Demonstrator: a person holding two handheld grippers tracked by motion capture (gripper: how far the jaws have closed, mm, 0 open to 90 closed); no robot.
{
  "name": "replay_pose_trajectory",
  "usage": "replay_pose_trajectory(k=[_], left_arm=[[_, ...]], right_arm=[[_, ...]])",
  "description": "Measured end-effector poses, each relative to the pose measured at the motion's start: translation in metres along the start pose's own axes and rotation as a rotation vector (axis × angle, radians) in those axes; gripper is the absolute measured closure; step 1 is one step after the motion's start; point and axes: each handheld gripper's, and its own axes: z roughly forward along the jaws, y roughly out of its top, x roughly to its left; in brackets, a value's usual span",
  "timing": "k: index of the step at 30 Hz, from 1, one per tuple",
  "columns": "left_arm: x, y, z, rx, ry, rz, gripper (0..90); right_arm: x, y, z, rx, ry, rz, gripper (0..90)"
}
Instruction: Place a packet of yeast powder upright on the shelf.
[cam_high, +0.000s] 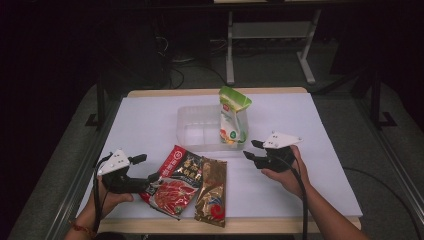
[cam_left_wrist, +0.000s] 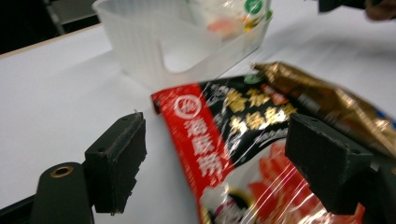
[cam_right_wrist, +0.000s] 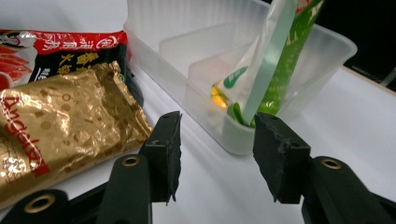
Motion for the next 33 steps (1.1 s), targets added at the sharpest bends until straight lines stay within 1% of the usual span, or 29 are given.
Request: replay_pose_trajectory(k=[2, 4, 6, 7, 8, 9, 10, 11, 12, 13, 14, 17, 18, 21, 23, 26, 29, 33], left_arm=[[-0.006, 0.005, 0.004, 0.006, -0.02, 0.019, 20.1], [-0.013, 0.01, 0.009, 0.018, -0.042, 0.043, 20.1], [-0.021, 0.014, 0.016, 0.037, -0.067, 0.067, 20.1], [-0.023, 0.015, 0.018, 0.044, -0.073, 0.075, 20.1], [-0.027, 0.017, 0.021, 0.051, -0.076, 0.085, 20.1], [-0.031, 0.019, 0.023, 0.054, -0.089, 0.092, 20.0], [-0.034, 0.02, 0.025, 0.054, -0.099, 0.092, 20.0], [-0.037, 0.021, 0.027, 0.055, -0.108, 0.104, 20.0], [-0.04, 0.023, 0.029, 0.06, -0.116, 0.112, 20.0], [-0.043, 0.024, 0.032, 0.064, -0.122, 0.11, 20.0], [-0.045, 0.025, 0.034, 0.073, -0.128, 0.11, 20.0], [-0.051, 0.027, 0.044, 0.088, -0.153, 0.107, 20.0], [-0.054, 0.027, 0.048, 0.104, -0.157, 0.111, 20.0], [-0.058, 0.026, 0.056, 0.124, -0.177, 0.105, 20.0], [-0.062, 0.026, 0.06, 0.137, -0.193, 0.11, 20.0], [-0.067, 0.025, 0.065, 0.153, -0.222, 0.109, 20.0], [-0.072, 0.025, 0.071, 0.171, -0.236, 0.113, 20.0], [-0.078, 0.023, 0.081, 0.208, -0.233, 0.128, 20.0]], right_arm=[[-0.001, -0.004, 0.0, 0.006, 0.028, 0.017, 48.5], [-0.001, -0.006, 0.001, 0.016, 0.032, 0.015, 46.6], [-0.001, -0.008, 0.0, 0.007, 0.064, 0.029, 44.9], [-0.001, -0.008, 0.001, 0.014, 0.068, 0.033, 43.3], [0.0, -0.008, 0.002, 0.017, 0.078, 0.03, 42.5], [0.001, -0.008, 0.003, 0.019, 0.094, 0.03, 41.7], [0.003, -0.008, 0.005, 0.022, 0.099, 0.028, 41.0], [0.003, -0.008, 0.007, 0.028, 0.106, 0.027, 40.3], [0.005, -0.008, 0.009, 0.033, 0.125, 0.03, 39.2], [0.006, -0.008, 0.012, 0.039, 0.141, 0.026, 38.4], [0.008, -0.008, 0.014, 0.043, 0.144, 0.026, 38.3], [0.012, -0.007, 0.023, 0.052, 0.194, 0.039, 35.9], [0.014, -0.007, 0.025, 0.058, 0.2, 0.041, 35.2], [0.02, -0.007, 0.035, 0.084, 0.247, 0.049, 33.2], [0.026, -0.006, 0.04, 0.106, 0.279, 0.046, 31.3], [0.033, -0.004, 0.046, 0.119, 0.318, 0.041, 29.8], [0.038, -0.003, 0.052, 0.133, 0.352, 0.045, 27.4], [0.044, -0.004, 0.059, 0.162, 0.373, 0.043, 23.6]])
